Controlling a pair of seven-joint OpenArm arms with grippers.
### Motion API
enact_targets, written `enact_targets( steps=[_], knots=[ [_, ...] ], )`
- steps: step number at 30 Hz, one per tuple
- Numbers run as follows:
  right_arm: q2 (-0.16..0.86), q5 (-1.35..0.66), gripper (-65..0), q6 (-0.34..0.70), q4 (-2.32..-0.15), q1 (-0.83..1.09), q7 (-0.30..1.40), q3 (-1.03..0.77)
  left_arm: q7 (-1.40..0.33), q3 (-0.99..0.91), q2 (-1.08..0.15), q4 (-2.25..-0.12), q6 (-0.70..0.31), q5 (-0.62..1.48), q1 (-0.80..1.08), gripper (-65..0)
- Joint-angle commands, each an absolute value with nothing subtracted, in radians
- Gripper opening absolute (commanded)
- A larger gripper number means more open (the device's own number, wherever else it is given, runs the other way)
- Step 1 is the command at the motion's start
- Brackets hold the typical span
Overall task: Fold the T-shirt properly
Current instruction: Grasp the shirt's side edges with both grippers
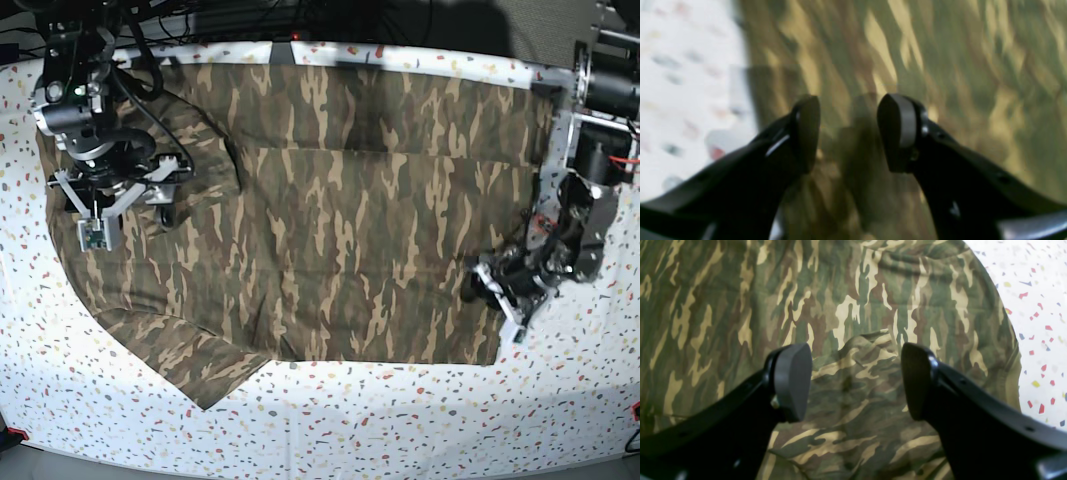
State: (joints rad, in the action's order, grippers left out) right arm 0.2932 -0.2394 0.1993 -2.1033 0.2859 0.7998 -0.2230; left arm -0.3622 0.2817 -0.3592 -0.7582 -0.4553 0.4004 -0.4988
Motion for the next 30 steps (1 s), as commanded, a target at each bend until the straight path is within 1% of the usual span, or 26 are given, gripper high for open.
enact_targets(
  steps=[1, 4, 9, 14, 20, 24, 30],
  knots=[
    [0.302, -0.24, -23.5, 0.203, -2.122, 0.277, 0.775, -0.229, -0.346, 0.276, -0.381, -0.772, -0.428, 0.368, -0.5, -34.5],
    [0.302, -0.236, -23.5, 0.204, -2.122, 0.277, 0.775, -0.229, -0.276, 0.276, -0.395, -0.772, -0.407, 0.289, -0.419, -34.5],
    [0.302, -0.236, -23.5, 0.204, -2.122, 0.277, 0.767, -0.229, -0.252, 0.276, -0.419, -0.772, -0.406, 0.288, -0.317, -34.5],
    [0.302, -0.236, -23.5, 0.205, -2.122, 0.277, 0.767, -0.229, -0.273, 0.275, -0.439, -0.802, -0.407, 0.289, -0.267, -34.5],
    [0.302, -0.236, -23.5, 0.205, -2.123, 0.277, 0.767, -0.229, -0.352, 0.274, -0.469, -0.921, -0.407, 0.343, -0.185, -34.5],
    [0.302, -0.236, -23.5, 0.206, -2.122, 0.272, 0.767, -0.229, -0.333, 0.268, -0.49, -0.999, -0.407, 0.341, -0.119, -34.5],
    [0.302, -0.236, -23.5, 0.206, -2.122, 0.244, 0.776, -0.229, -0.351, 0.167, -0.491, -1.028, -0.407, 0.341, -0.094, -34.5]
  ],
)
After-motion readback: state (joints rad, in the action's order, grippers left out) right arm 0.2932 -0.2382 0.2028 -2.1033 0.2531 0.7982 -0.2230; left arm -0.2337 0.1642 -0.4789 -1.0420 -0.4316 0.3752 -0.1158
